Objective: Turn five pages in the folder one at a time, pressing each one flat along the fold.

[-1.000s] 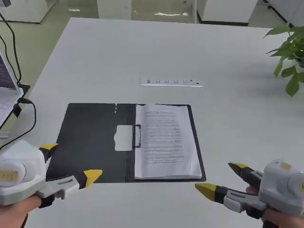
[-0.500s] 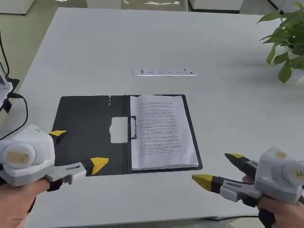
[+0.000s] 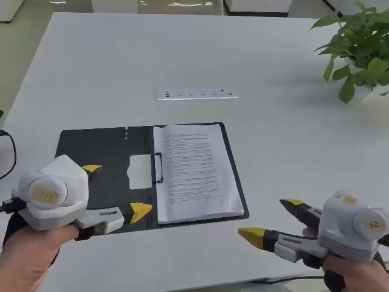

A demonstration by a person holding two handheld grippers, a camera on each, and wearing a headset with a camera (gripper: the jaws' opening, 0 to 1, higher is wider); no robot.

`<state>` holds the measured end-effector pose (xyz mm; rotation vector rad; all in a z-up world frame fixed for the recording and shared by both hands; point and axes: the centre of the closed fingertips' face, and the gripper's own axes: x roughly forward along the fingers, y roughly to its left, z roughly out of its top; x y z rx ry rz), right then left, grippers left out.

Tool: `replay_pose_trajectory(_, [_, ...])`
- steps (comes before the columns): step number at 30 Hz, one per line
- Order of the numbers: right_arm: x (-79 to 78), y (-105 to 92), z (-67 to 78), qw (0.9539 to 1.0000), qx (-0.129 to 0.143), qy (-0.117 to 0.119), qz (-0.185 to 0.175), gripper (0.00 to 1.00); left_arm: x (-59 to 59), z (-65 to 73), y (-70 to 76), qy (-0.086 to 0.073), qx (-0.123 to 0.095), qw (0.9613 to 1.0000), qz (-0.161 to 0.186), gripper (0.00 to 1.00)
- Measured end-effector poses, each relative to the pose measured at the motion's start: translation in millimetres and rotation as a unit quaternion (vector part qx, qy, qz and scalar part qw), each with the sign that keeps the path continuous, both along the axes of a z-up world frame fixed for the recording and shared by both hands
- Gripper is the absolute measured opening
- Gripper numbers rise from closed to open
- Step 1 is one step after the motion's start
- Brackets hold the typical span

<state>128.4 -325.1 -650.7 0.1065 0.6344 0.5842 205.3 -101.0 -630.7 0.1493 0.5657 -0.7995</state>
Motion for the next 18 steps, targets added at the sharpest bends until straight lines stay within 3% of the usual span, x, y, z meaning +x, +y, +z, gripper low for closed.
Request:
replay_pose_trajectory(6, [-0.6, -0.6, 0.6, 1.0, 0.003, 0.001, 0.0, 0.82, 10.6, 1.9, -26.8, 0.0, -0.006, 0.9997, -0.024, 0.8])
replay_pose_trajectory(9, [-1.8, 0.0, 0.7, 1.0, 0.003, 0.001, 0.003, 0.83, 16.3, 3.4, -42.2, 0.005, -0.019, 0.9993, -0.03, 0.8])
replay_pose_trajectory(18, [-4.5, -4.3, -5.2, 0.9999, 0.007, 0.007, -0.002, 0.82, 27.1, 1.5, -84.9, 0.001, -0.013, 0.9972, -0.073, 0.8])
